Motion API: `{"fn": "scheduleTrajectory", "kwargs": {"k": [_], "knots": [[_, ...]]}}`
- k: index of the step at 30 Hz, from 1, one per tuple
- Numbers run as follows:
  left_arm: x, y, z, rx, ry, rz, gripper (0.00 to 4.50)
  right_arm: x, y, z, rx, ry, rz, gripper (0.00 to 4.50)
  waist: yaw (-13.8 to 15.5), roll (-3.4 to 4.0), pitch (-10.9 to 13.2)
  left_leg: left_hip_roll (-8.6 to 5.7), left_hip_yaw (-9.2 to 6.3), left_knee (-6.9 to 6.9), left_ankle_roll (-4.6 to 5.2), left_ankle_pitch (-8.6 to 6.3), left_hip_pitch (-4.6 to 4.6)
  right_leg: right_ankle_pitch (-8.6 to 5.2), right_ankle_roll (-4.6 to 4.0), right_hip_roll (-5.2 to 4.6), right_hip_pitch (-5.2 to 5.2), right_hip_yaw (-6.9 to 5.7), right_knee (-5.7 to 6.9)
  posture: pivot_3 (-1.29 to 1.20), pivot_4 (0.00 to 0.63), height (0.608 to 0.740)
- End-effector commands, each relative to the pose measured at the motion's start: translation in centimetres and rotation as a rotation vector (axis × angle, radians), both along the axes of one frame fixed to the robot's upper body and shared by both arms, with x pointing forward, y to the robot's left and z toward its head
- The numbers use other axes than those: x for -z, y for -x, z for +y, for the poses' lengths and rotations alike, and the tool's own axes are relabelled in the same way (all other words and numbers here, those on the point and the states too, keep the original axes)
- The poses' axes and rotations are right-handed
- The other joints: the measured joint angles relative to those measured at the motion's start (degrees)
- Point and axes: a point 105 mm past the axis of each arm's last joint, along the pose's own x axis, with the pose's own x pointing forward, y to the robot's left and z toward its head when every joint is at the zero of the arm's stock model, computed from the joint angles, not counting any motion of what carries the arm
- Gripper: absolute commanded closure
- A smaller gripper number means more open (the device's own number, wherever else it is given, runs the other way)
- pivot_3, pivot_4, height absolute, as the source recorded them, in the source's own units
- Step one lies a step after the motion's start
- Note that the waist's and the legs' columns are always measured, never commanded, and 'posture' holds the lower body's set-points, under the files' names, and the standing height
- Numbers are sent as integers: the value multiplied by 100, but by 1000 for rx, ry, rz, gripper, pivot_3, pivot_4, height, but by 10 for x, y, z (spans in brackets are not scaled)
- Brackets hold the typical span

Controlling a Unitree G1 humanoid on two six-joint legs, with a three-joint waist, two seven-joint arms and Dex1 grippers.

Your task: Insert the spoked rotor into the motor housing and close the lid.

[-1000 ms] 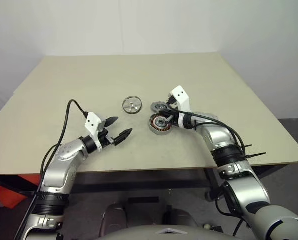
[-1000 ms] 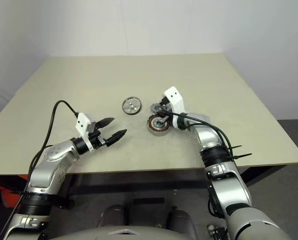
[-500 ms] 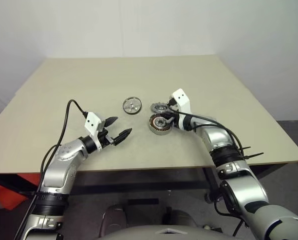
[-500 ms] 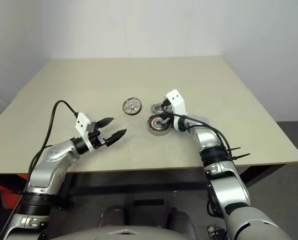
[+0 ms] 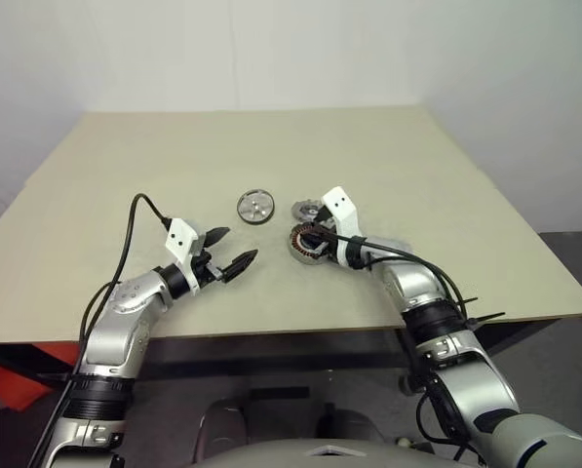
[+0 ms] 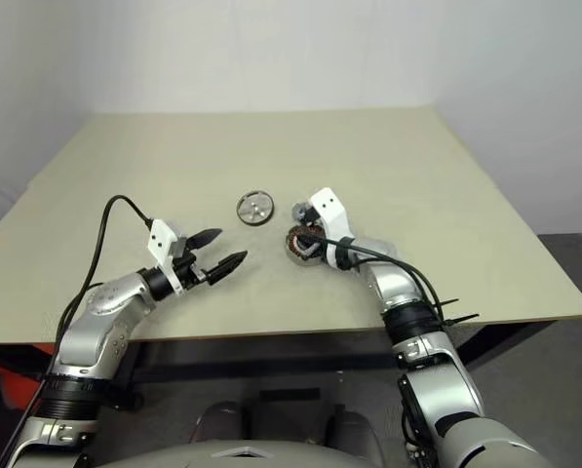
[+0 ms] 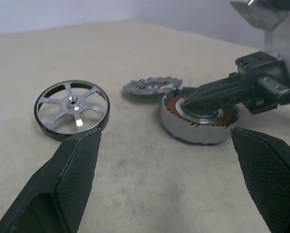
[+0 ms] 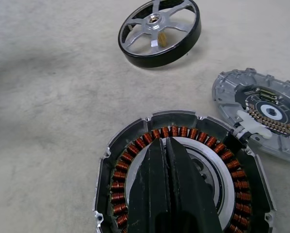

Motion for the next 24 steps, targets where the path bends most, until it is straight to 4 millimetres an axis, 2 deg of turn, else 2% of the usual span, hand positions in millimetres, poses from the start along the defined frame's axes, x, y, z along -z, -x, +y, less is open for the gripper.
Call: {"fn": "scheduleTrajectory", "kwargs": {"k": [1,5,7,12,16,18,24], "knots": [[-15,-1,2,0,4,-59,0,-13,-12,-12,53,-11,-16,4445,17,2,4,0,-1,0,-2,1,8,-1,2,0,7,0,-1,0,0,740],[-15,-3,2,-11,17,-54,0,-50,-23,-15,58,-69,-108,4445,17,1,8,-1,-4,3,-10,7,-12,-1,4,-1,-2,2,-9,0,0,740],[-13,-6,4,-37,39,-40,0,-60,-25,-16,63,-80,-136,4445,10,1,8,-1,-4,5,-13,9,-18,2,5,-1,-10,4,-8,0,0,740],[0,-21,17,-167,72,30,0,-63,-27,-21,80,-66,-162,4445,13,1,7,2,0,-9,-13,9,-23,12,-16,3,-33,3,9,0,0,740],[1,-39,29,-291,160,87,0,-72,-30,-27,102,-78,-192,4445,16,1,7,-1,1,-5,-23,16,-91,27,-45,4,-87,3,8,0,0,740],[1,-54,36,-361,218,140,0,-74,-31,-29,109,-73,-201,4445,25,1,7,-2,0,13,-15,11,-122,28,-44,3,-102,2,8,0,0,740],[-2,-85,28,-377,362,252,0,-76,-30,-29,109,-75,-214,4445,33,0,7,-3,0,29,-11,8,-119,31,-39,0,-92,2,9,0,0,740]]}}
